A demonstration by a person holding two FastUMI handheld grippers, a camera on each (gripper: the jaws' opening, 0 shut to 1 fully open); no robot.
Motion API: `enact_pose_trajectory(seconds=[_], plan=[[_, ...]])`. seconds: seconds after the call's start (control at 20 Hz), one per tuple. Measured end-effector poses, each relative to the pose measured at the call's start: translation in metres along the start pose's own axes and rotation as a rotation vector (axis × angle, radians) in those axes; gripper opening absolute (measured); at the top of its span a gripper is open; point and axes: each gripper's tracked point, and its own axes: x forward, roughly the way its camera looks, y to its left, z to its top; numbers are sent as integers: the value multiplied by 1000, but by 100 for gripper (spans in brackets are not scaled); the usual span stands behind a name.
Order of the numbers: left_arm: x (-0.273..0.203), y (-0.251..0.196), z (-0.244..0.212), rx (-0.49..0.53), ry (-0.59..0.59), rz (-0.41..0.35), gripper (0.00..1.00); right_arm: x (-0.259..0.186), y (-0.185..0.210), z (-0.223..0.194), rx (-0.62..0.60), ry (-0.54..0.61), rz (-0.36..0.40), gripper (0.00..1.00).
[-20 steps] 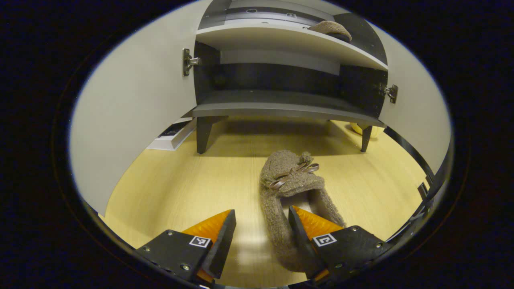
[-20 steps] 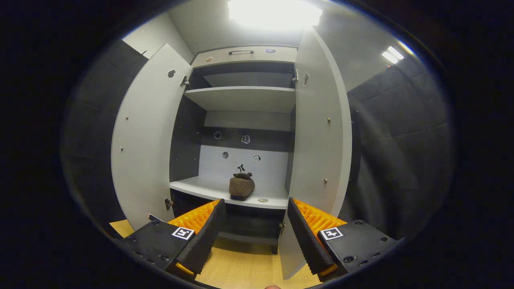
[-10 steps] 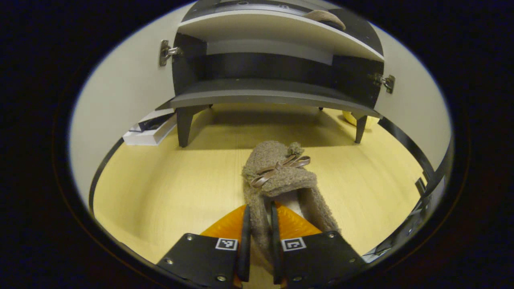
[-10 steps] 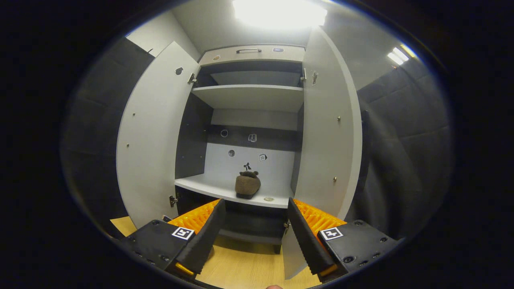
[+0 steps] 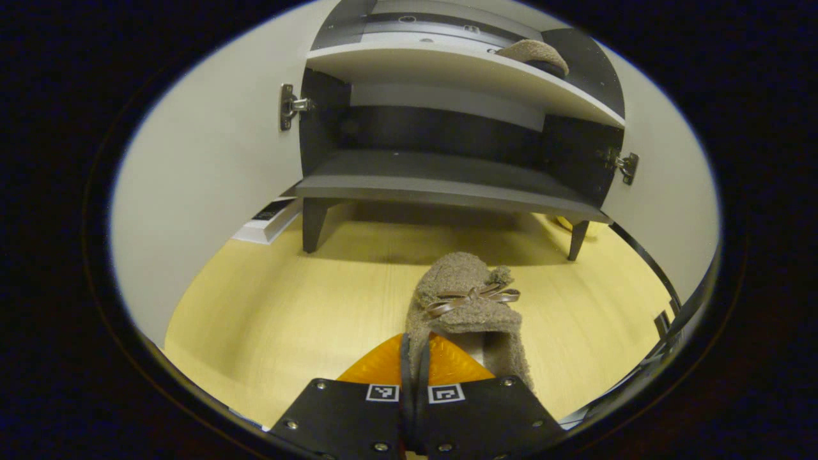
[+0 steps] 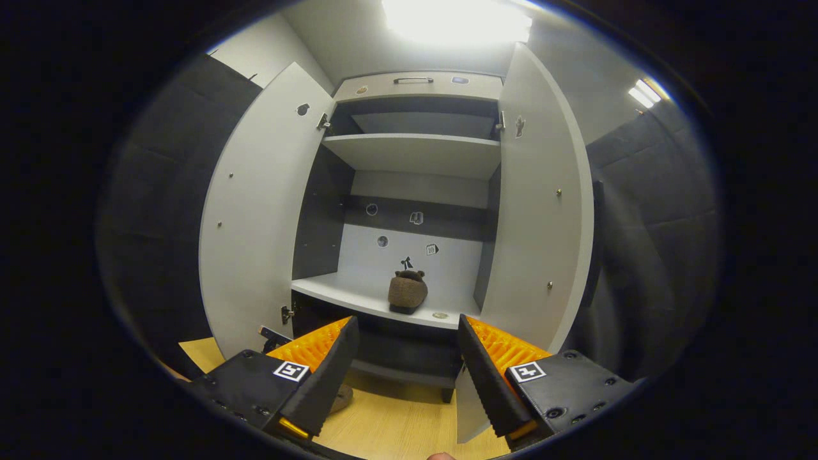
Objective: Grab one shoe with the right hand and put it into the shoe cabinet, grab the other shoe with the left hand and put it into the shoe cabinet; then close the right door with the right hand and the left door with the left hand.
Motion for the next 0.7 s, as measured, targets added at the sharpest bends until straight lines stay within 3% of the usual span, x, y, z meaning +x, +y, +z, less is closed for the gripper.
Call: enact_pose_trajectory(seconds=[0.35,0.7], plan=[[-42,-3,42,17,-108,-8,1,-3,3,4,39,-11,11,98],[-97,-15,137,15,-286,-32,2,-17,-4,15,38,-42,-18,98]])
